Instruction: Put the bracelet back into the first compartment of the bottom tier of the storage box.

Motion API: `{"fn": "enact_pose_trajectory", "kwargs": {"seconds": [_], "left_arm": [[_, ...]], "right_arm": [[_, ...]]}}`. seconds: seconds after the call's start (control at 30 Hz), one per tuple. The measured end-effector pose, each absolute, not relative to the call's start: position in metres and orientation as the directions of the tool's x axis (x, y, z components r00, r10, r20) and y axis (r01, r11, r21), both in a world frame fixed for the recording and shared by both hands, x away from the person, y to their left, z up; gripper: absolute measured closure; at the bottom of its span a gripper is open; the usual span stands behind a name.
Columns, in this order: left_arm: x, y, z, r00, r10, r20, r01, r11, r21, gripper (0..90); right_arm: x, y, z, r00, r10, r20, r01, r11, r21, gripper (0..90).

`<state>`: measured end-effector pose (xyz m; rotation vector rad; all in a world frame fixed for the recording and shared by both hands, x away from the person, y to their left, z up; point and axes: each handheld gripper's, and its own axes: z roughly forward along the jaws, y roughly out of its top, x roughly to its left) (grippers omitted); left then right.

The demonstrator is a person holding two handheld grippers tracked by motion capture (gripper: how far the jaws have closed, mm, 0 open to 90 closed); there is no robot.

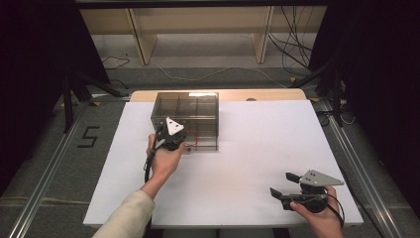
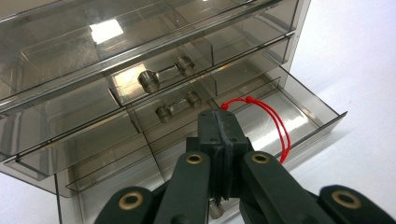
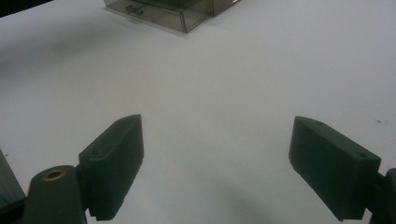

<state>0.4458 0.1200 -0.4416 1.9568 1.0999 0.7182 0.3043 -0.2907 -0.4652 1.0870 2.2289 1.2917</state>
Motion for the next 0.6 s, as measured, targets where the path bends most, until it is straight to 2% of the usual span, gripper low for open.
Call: {"fn": "enact_pose_trajectory", "kwargs": {"seconds": [0.6], "left_arm": [[0.45,0.133,-0.442,0.433,0.896,0.095,0.463,-0.312,0.83,89.9]], "right_arm": [[0.304,-0.291,-0.465,-0.645,0.76,0.082,0.449,0.29,0.845,18.7]]}}
